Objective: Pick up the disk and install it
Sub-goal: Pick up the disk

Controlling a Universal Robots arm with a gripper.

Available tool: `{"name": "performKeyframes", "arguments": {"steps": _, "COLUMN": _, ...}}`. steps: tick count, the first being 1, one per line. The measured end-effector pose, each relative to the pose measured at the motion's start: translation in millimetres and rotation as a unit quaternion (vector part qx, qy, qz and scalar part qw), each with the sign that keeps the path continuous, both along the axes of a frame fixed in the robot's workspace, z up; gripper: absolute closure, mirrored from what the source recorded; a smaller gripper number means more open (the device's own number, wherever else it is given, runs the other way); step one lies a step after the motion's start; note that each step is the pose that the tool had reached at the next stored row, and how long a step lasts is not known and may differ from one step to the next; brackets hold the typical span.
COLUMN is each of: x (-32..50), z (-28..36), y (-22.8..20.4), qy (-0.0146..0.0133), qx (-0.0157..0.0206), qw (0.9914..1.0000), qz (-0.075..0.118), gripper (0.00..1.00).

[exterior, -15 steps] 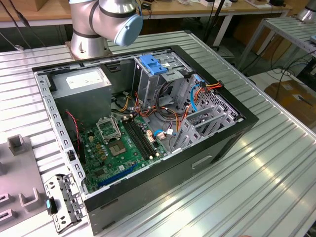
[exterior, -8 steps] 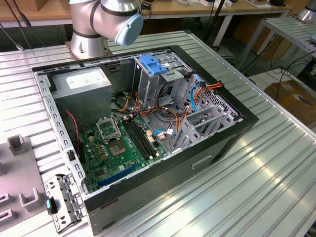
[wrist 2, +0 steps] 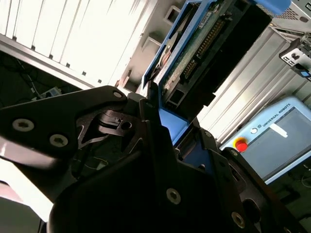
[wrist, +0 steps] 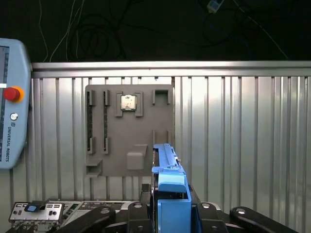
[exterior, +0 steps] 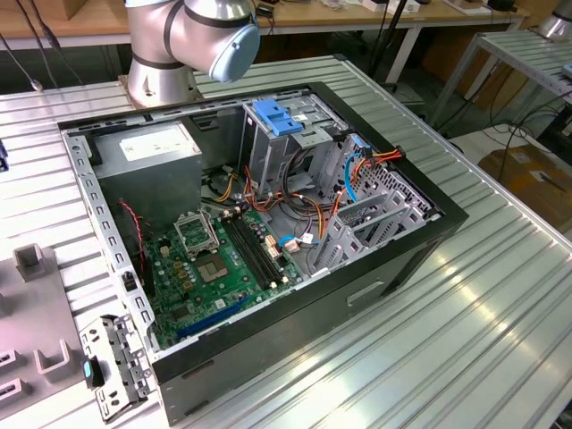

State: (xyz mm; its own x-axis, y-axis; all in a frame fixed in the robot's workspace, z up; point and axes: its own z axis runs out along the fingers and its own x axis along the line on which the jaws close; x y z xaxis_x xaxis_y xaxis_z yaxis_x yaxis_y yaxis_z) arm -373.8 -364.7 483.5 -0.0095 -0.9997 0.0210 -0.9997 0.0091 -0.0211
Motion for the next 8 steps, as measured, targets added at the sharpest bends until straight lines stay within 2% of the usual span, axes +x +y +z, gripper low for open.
{"name": "performKeyframes", "arguments": {"steps": 8, "x": 16.1, "z": 0.0, "y": 0.0, "qy": 0.0, "qx": 0.0, "qw": 1.0, "qz": 0.0, "gripper": 0.63}}
